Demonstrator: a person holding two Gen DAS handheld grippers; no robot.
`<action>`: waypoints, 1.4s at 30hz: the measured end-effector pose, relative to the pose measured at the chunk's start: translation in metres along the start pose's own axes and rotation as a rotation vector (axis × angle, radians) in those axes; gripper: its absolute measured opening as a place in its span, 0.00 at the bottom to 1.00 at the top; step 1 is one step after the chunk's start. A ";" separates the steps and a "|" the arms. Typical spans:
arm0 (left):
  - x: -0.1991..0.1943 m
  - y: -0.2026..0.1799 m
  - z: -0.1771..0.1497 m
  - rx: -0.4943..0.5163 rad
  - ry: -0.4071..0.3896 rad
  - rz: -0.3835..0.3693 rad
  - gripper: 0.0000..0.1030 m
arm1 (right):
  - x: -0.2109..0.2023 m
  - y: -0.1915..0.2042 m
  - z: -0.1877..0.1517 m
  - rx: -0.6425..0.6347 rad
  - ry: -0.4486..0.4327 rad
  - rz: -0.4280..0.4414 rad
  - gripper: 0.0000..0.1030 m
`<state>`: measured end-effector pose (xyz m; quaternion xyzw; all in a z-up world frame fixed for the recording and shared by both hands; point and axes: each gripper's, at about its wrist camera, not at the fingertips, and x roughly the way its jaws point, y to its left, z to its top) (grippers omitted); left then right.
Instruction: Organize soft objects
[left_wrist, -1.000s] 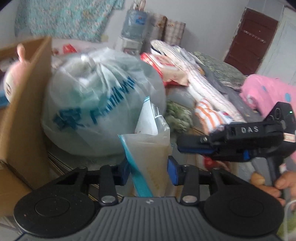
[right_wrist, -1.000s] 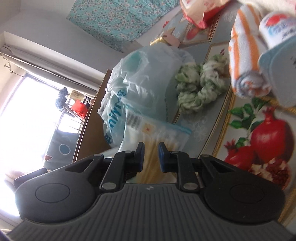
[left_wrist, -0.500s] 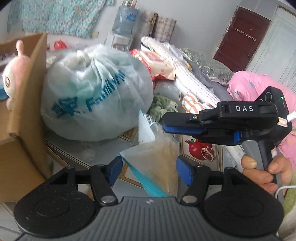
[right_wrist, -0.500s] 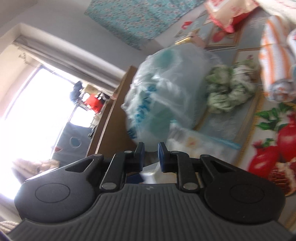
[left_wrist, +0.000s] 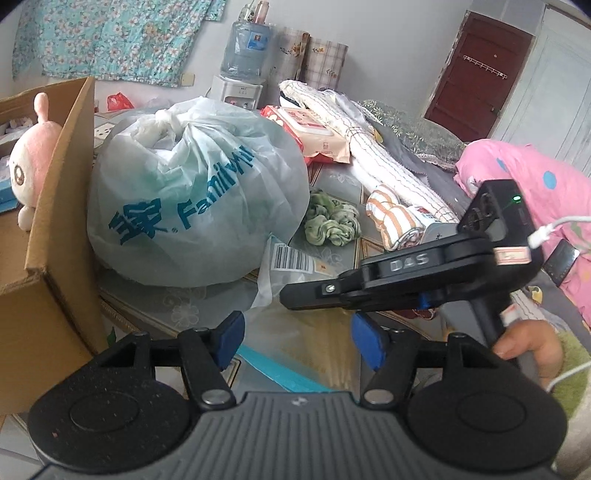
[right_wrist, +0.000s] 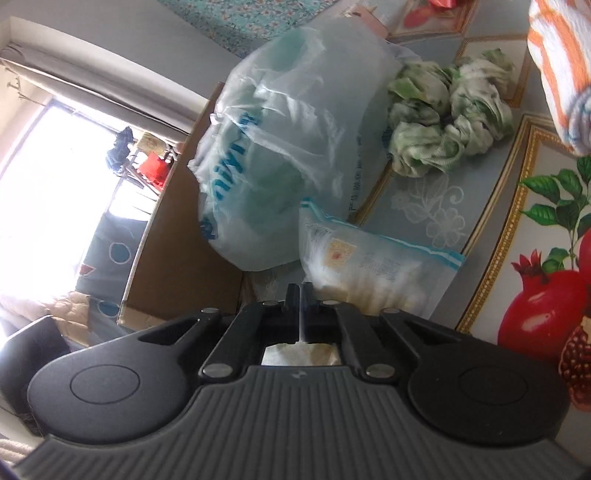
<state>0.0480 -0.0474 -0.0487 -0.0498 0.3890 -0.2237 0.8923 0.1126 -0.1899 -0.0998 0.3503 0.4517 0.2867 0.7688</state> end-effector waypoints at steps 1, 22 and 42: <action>0.001 0.000 0.001 0.008 -0.006 0.003 0.64 | -0.004 0.002 0.000 0.004 -0.013 0.012 0.18; 0.043 0.008 0.009 -0.037 0.128 -0.028 0.60 | -0.048 -0.020 -0.021 0.088 -0.120 -0.094 0.41; 0.008 0.001 0.016 -0.046 0.003 -0.004 0.41 | -0.058 0.007 -0.023 0.044 -0.202 -0.028 0.30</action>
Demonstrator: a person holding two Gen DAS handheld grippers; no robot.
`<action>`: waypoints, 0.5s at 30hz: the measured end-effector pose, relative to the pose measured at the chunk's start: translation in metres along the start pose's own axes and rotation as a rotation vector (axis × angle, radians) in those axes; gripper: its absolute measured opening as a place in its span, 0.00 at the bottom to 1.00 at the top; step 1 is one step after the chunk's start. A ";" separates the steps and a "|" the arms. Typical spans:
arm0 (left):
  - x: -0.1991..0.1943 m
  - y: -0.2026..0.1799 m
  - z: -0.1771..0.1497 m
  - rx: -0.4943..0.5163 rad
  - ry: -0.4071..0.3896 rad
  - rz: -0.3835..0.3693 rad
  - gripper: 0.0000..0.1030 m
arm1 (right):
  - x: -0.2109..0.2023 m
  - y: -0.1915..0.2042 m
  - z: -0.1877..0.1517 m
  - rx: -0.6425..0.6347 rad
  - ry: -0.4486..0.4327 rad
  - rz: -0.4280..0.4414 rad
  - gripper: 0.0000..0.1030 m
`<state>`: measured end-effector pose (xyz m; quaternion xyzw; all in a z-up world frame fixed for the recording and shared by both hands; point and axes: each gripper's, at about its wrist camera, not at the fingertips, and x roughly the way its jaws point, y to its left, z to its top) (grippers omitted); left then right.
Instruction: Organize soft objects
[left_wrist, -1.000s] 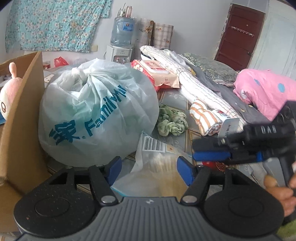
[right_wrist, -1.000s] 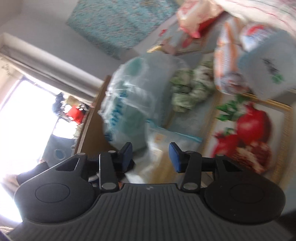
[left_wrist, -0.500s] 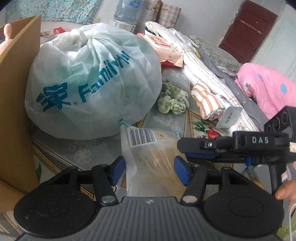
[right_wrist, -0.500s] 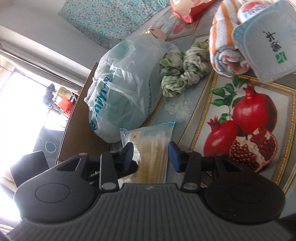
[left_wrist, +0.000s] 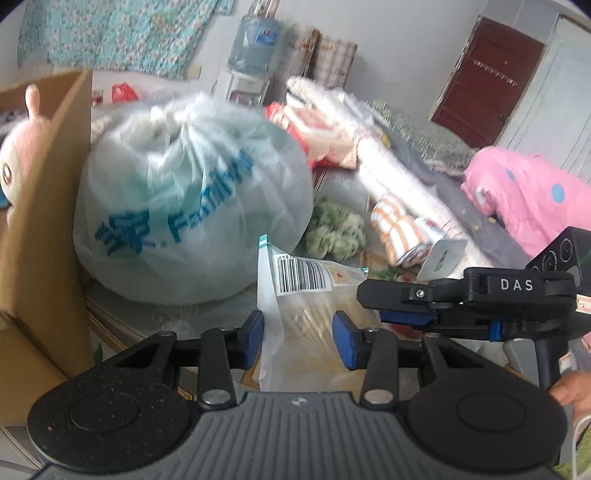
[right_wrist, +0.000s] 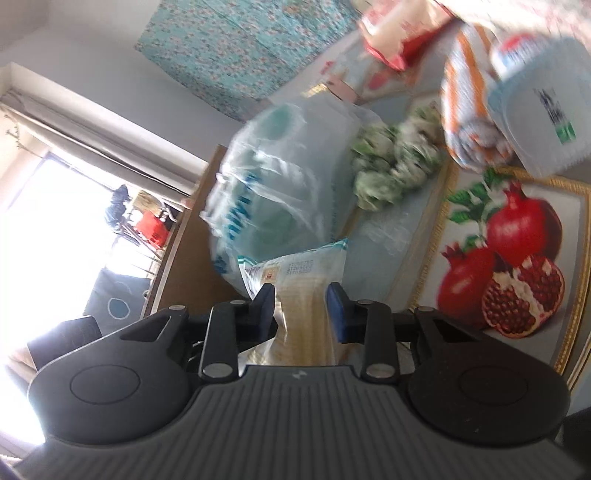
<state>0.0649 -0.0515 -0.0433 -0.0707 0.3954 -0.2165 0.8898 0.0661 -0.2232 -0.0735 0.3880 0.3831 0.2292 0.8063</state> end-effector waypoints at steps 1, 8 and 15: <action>-0.005 -0.001 0.002 0.002 -0.014 -0.001 0.41 | -0.003 0.005 0.001 -0.011 -0.008 0.009 0.30; -0.053 -0.012 0.019 0.019 -0.156 0.019 0.41 | -0.012 0.059 0.019 -0.138 -0.037 0.084 0.30; -0.112 0.012 0.043 -0.010 -0.302 0.133 0.41 | 0.026 0.137 0.052 -0.282 0.027 0.184 0.30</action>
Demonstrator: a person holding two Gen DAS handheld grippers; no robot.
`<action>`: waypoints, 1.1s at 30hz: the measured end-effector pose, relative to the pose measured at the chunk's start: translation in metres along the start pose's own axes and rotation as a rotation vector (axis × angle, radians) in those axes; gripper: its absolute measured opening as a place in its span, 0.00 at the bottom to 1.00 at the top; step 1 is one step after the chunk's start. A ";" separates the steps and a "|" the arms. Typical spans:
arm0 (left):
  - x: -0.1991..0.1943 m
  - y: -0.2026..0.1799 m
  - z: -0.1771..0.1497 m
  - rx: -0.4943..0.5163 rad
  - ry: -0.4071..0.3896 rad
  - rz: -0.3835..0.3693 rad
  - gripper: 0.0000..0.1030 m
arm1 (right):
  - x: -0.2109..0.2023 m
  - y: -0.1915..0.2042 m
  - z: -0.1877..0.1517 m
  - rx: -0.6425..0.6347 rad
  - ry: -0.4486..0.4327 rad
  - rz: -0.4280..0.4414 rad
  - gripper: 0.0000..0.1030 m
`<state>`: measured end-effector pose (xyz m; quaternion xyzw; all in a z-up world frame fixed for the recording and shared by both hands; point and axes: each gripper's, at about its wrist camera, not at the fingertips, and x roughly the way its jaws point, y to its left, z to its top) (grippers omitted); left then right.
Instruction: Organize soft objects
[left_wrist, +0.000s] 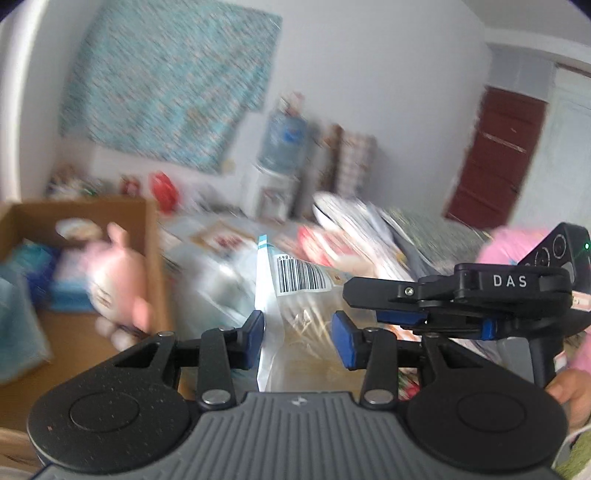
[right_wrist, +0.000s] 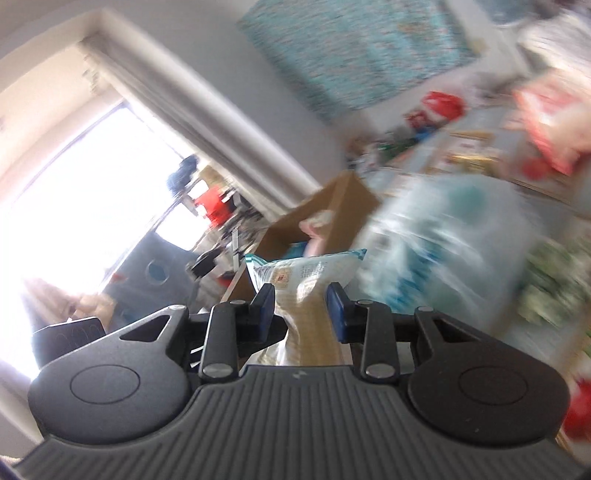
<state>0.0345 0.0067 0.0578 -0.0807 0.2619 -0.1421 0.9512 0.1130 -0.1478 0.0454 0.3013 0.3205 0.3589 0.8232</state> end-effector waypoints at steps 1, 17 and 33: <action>-0.006 0.008 0.007 -0.007 -0.014 0.029 0.41 | 0.012 0.008 0.008 -0.011 0.017 0.015 0.30; 0.024 0.179 0.061 -0.213 0.191 0.289 0.40 | 0.255 0.066 0.049 -0.048 0.435 -0.053 0.31; 0.069 0.251 0.040 -0.395 0.375 0.337 0.44 | 0.360 0.043 0.041 -0.108 0.573 -0.246 0.33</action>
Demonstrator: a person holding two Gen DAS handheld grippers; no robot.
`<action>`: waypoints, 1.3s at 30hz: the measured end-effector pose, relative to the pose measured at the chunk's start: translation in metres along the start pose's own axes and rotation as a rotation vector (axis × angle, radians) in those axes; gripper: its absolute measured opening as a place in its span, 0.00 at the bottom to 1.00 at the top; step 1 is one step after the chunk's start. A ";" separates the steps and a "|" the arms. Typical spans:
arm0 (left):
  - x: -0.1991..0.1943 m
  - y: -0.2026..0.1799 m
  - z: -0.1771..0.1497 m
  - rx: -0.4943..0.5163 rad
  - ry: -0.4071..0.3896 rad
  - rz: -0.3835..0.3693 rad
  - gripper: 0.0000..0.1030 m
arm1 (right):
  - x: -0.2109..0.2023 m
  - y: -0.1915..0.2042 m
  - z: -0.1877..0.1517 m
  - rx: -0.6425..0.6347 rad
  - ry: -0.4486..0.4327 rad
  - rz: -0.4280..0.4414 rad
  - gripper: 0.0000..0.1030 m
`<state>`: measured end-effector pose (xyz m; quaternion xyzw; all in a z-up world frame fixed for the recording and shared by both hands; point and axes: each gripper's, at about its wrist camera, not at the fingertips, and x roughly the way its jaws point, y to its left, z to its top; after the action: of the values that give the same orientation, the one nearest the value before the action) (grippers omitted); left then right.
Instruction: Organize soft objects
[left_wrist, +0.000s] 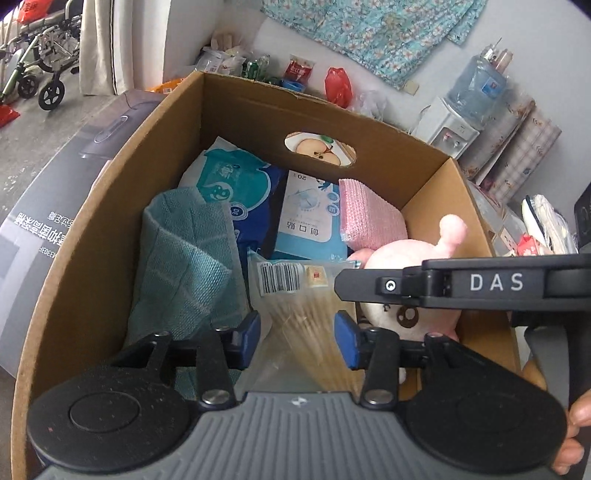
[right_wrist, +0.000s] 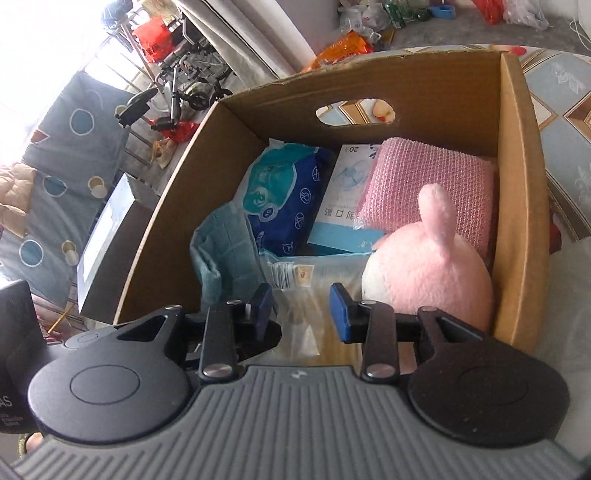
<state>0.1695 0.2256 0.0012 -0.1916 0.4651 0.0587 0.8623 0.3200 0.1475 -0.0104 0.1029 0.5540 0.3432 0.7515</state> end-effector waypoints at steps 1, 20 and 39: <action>0.000 -0.001 0.001 -0.002 -0.002 0.002 0.46 | -0.002 -0.001 0.000 -0.001 -0.003 0.003 0.33; -0.083 -0.073 -0.037 0.215 -0.196 -0.061 0.84 | -0.168 -0.040 -0.065 0.021 -0.264 0.232 0.63; -0.056 -0.213 -0.072 0.498 -0.189 -0.199 0.89 | -0.249 -0.218 -0.047 0.017 -0.392 -0.253 0.76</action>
<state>0.1419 0.0065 0.0706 -0.0126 0.3617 -0.1248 0.9238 0.3276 -0.1817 0.0454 0.1035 0.4087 0.2149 0.8810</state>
